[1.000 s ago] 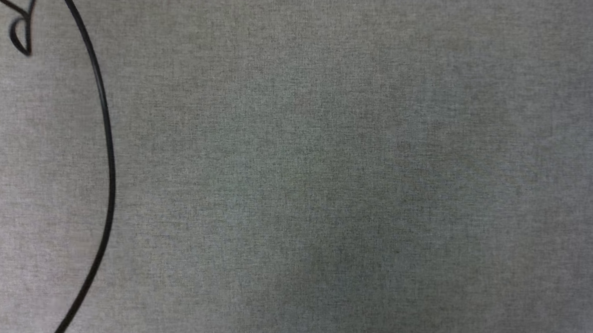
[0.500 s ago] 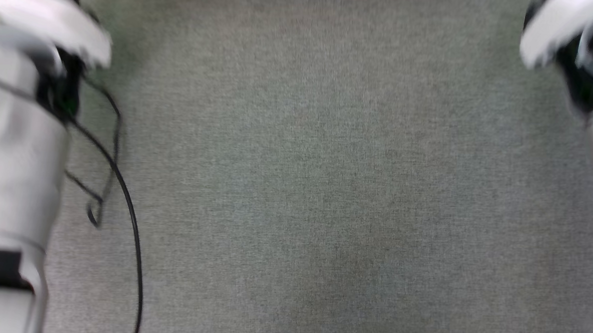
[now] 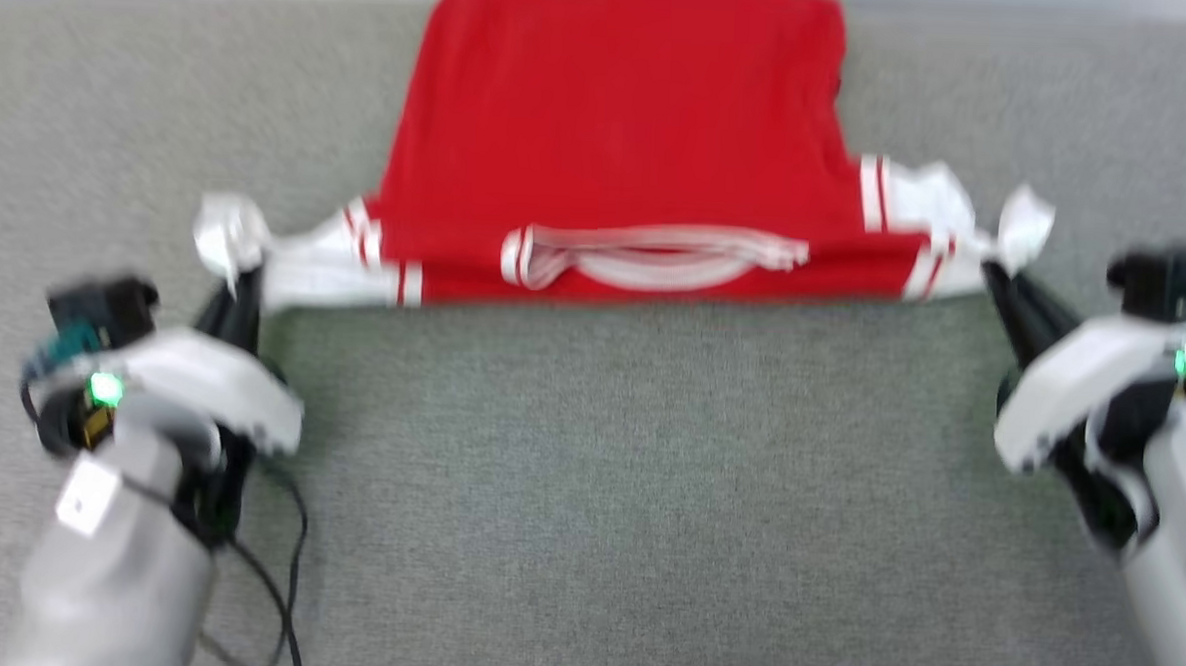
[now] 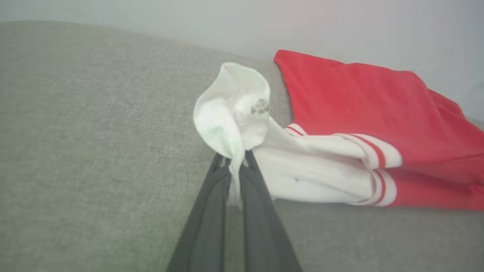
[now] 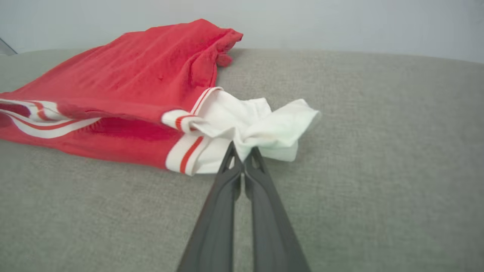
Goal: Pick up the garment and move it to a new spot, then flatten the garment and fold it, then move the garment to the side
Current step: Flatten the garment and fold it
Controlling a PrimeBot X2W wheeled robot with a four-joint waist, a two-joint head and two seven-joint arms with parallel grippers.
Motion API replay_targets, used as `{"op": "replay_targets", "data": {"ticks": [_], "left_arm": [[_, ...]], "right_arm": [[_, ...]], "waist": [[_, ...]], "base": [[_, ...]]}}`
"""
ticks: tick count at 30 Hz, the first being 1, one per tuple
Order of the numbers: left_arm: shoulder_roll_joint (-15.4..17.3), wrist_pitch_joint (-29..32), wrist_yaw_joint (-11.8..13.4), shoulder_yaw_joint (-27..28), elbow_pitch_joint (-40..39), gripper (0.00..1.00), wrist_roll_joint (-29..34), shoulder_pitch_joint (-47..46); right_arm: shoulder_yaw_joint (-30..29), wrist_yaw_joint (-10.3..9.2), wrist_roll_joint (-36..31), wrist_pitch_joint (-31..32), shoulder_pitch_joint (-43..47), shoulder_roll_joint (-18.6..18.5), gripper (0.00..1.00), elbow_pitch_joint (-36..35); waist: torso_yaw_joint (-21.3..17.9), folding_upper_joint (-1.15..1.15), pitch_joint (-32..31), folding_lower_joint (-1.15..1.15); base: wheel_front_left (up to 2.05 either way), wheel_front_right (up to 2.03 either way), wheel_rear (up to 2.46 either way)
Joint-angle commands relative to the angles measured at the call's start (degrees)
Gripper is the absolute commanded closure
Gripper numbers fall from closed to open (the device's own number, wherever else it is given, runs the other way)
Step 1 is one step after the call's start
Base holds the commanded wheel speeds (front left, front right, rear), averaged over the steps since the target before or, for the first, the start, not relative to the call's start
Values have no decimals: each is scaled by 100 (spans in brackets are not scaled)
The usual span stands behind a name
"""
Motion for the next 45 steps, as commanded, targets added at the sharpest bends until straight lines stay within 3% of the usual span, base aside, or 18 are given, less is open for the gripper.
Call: {"op": "replay_targets", "data": {"ticks": [1,10,19,27,32,33,35,36,45], "left_arm": [[57,-37,63,28,-47,100,-57,244],[219,111,297,7,-840,100,-143,1760],[438,412,843,86,-2025,100,-277,3368],[587,734,1182,50,-2844,100,-344,4393],[571,830,1377,76,-3127,100,-402,4673],[584,840,1401,69,-3155,100,-387,4694],[609,836,1410,59,-3223,100,-359,4694],[612,852,1417,40,-3251,100,-353,4671],[660,862,1357,21,-3427,100,-345,4454]], "right_arm": [[-134,-12,-52,38,270,-18,100,-89],[-1181,-13,-488,554,2263,520,100,-1366],[-1876,-13,-932,1238,3824,1227,100,-2554],[-2202,-13,-1070,1551,4790,1582,100,-3011],[-2179,-13,-1096,1638,5113,1699,100,-2881],[-2159,-13,-1064,1637,5128,1710,96,-2811],[-2130,-13,-1029,1587,5067,1726,57,-2667],[-2114,-13,-985,1520,5007,1732,0,-2613],[-2344,-9,-939,983,4249,1732,0,-2494]], "waist": [[59,0,-344,2],[56,0,-1038,2],[-36,0,-1524,2],[5,0,-1744,2],[54,0,-1811,2],[63,0,-1814,2],[77,0,-1813,2],[90,0,-1816,2],[232,0,-1788,2]], "base": [[0,0,0],[0,0,0],[0,0,0],[0,0,0],[0,0,0],[0,0,0],[0,0,0],[0,0,0],[0,0,0]]}}
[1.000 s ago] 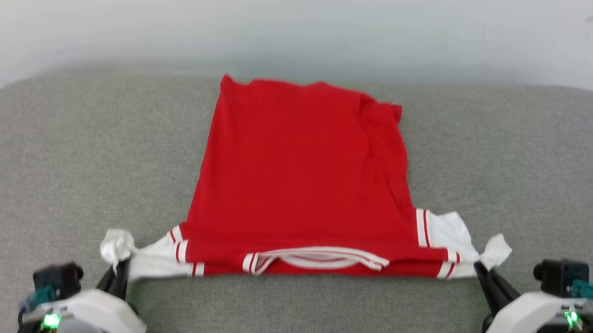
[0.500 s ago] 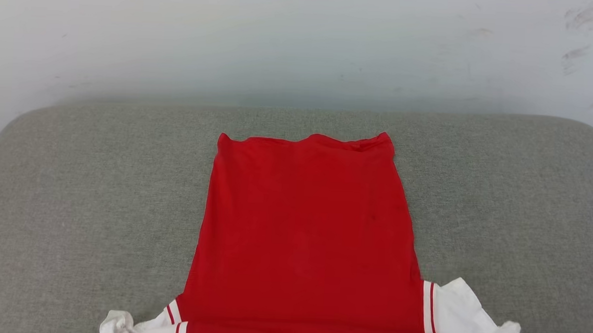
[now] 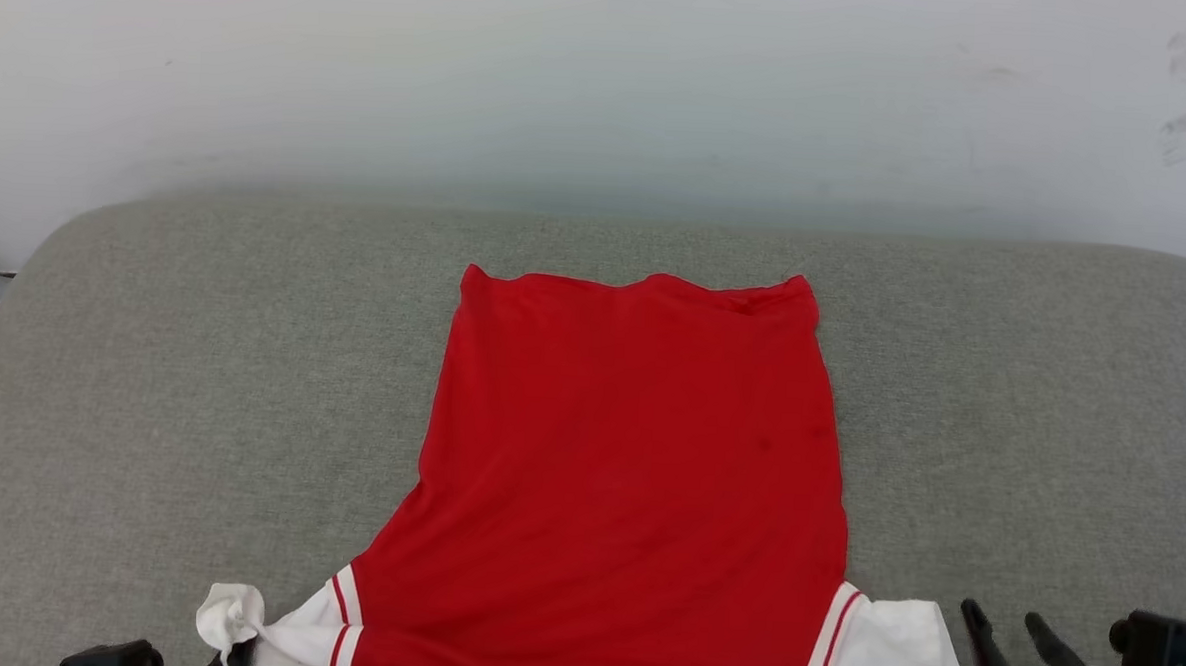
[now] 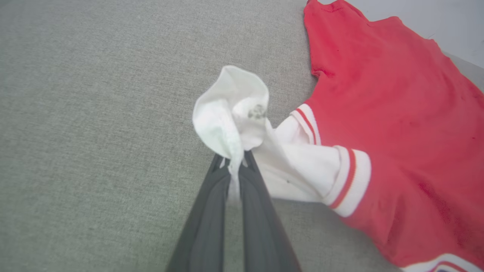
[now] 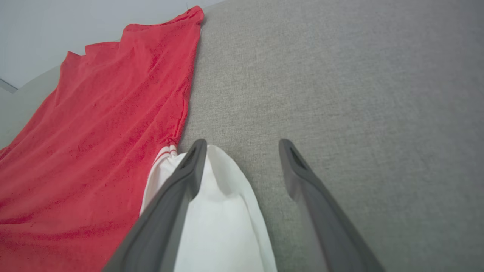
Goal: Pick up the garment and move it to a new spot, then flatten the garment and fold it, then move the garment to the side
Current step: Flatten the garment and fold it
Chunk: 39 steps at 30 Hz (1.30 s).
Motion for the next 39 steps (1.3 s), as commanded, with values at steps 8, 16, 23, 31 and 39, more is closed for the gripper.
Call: {"op": "replay_targets", "data": {"ticks": [8,16,23,31,39], "left_arm": [[-62,-46,56,-201,-328,100,243,-366],[-194,-123,90,-407,-861,100,521,-882],[-254,-217,127,-512,-1236,100,720,-1275],[-472,-409,79,-665,-1459,100,863,-1652],[-677,-569,-47,-777,-1330,100,856,-1971]], "right_arm": [[-210,-4,165,365,-1480,-404,0,790],[-56,-4,447,1489,-3312,-1039,0,2268],[47,-4,356,2399,-4717,-1413,0,3030],[192,-4,-9,2908,-5930,-1596,0,3477],[537,-3,-156,3257,-6503,-1659,0,3768]], "waist": [[269,0,286,0],[787,0,1018,0],[1190,0,1667,0],[1573,0,2350,0],[1793,0,2873,0]], "base": [[0,0,0],[0,0,0],[0,0,0],[0,0,0],[0,0,0]]}}
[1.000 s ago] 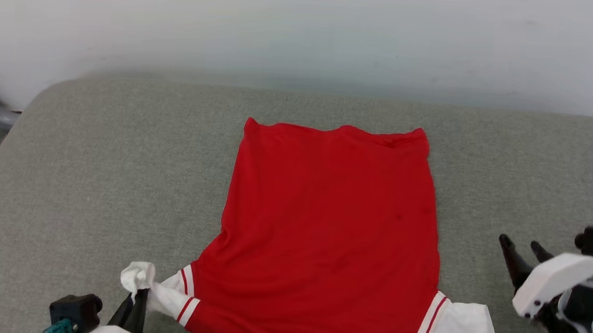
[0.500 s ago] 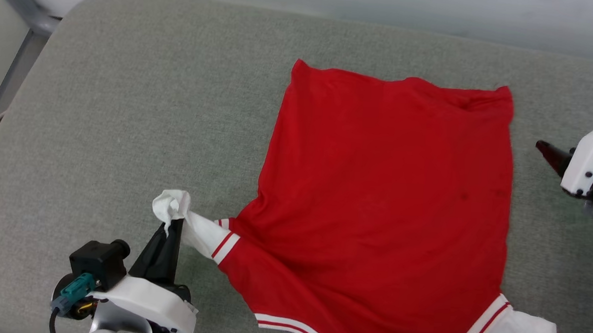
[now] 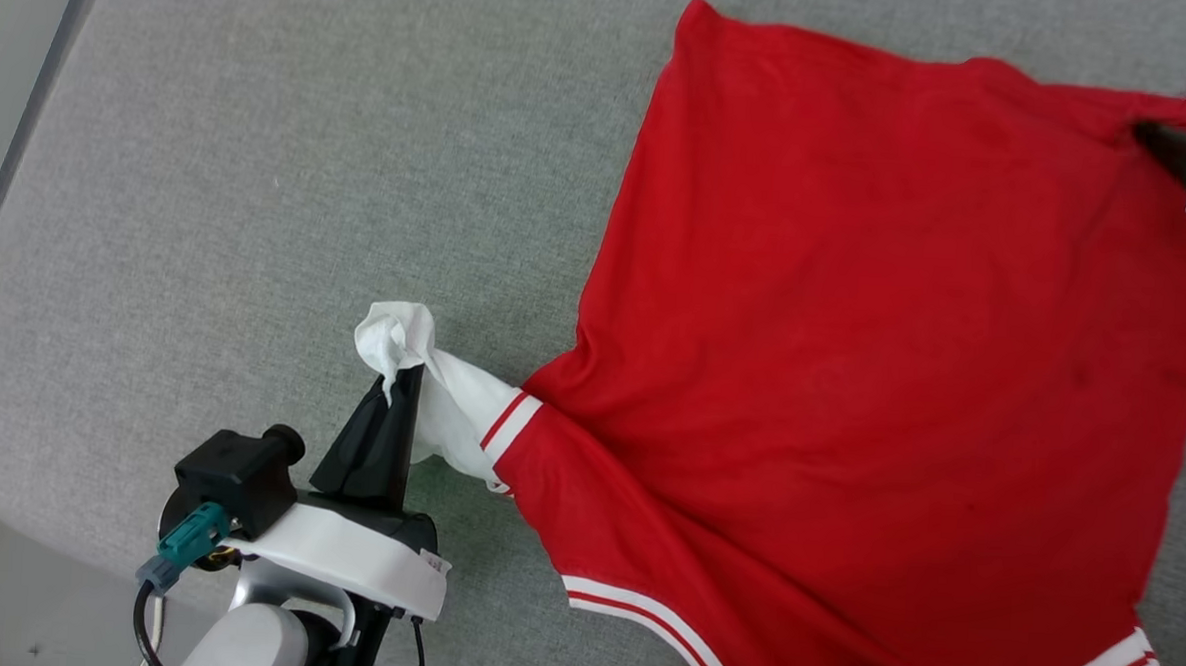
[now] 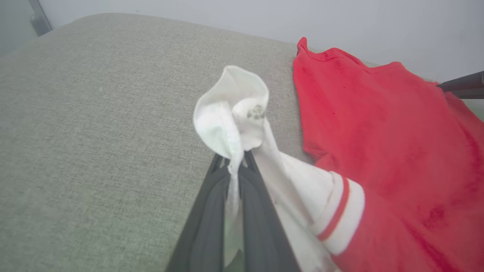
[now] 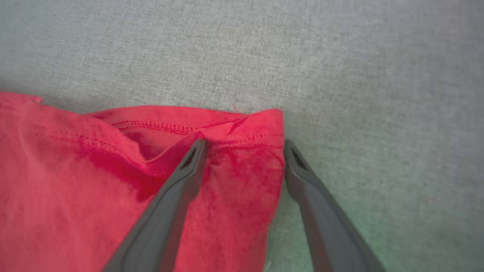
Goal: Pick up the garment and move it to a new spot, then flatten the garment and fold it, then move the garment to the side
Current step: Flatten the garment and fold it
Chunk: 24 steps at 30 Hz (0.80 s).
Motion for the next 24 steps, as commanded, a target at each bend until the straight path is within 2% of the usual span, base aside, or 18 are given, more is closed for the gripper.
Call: {"op": "replay_targets", "data": {"ticks": [1,5,6,7,12,18,24], "left_arm": [[-30,-45,-11,1,30,100,6,-78],[-71,-124,-50,21,170,100,-19,-135],[-83,-131,-54,20,196,100,-19,-142],[-91,-144,-60,21,222,100,-20,-144],[-72,-169,-76,44,338,100,-38,-146],[29,-129,14,115,436,100,-75,34],[177,-23,108,215,539,100,-159,248]], "right_arm": [[84,-3,10,158,71,34,0,168],[198,-3,70,862,324,138,0,643],[223,-2,89,1007,397,172,59,707],[248,-2,91,1082,438,183,100,725],[259,-4,88,959,411,56,100,537],[169,-7,16,574,219,-289,100,110],[84,-6,172,345,659,-415,100,-400]], "waist": [[108,0,166,-1],[105,0,226,-1],[101,0,226,-1],[93,0,223,-1],[26,0,120,-1],[-180,0,-263,-1],[-545,0,-800,-1]], "base": [[0,0,0],[0,0,0],[0,0,0],[0,0,0],[0,0,0],[0,0,0],[0,0,0]]}}
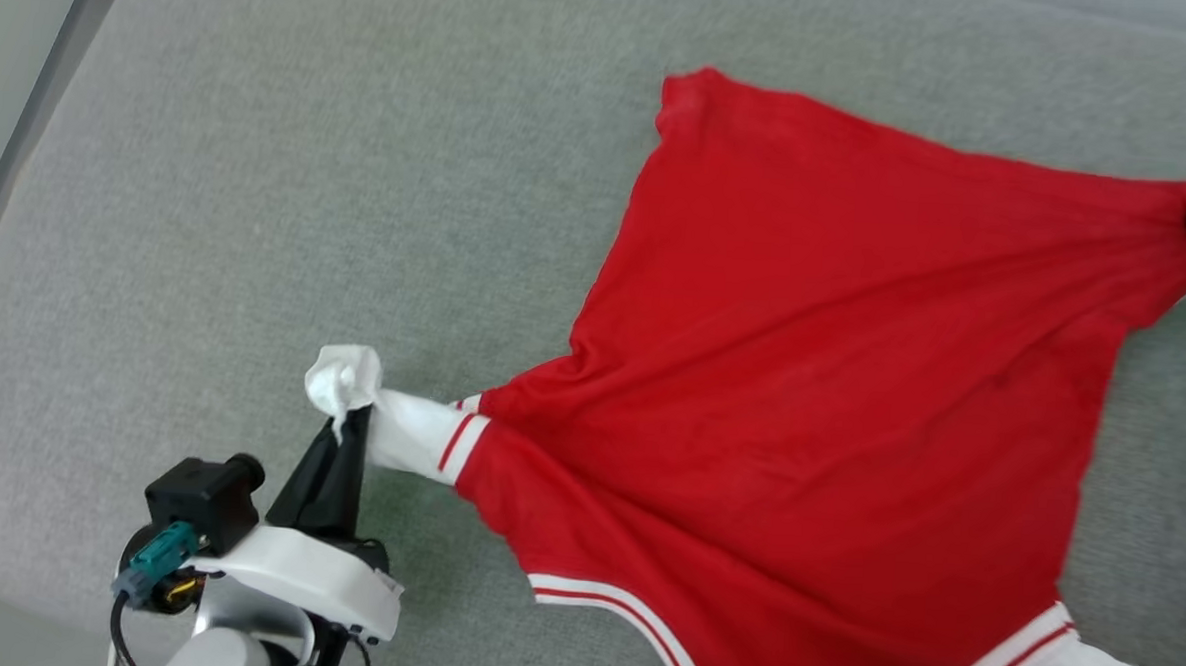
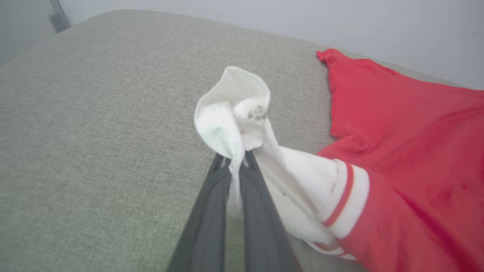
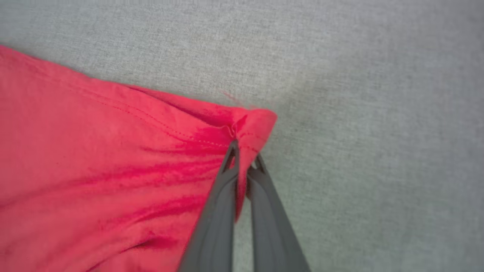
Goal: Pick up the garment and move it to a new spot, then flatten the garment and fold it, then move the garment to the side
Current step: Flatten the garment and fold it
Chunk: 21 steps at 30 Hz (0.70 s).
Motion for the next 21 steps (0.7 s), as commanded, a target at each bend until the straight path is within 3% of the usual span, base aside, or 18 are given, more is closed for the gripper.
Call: {"op": "replay_targets", "data": {"ticks": [1,4,10,14,21], "left_arm": [[44,20,35,45,38,100,-37,95],[196,150,146,130,175,100,-120,376],[279,240,308,243,236,100,-228,699],[372,366,363,301,253,100,-349,976],[459,481,382,305,322,100,-451,1247]], "right_arm": [[-32,-8,72,-75,265,-45,100,-129],[-261,-8,327,-299,1248,66,100,-732],[-623,-8,487,-460,2533,299,100,-1457],[-1132,-9,455,-460,3889,674,100,-2244],[-1659,-8,348,-367,5322,1368,100,-3044]], "waist": [[-301,0,-344,0],[-714,0,-813,0],[-1134,0,-1248,0],[-1461,0,-1574,0],[-1723,0,-1907,0]], "base": [[0,0,0],[0,0,0],[0,0,0],[0,0,0],[0,0,0]]}}
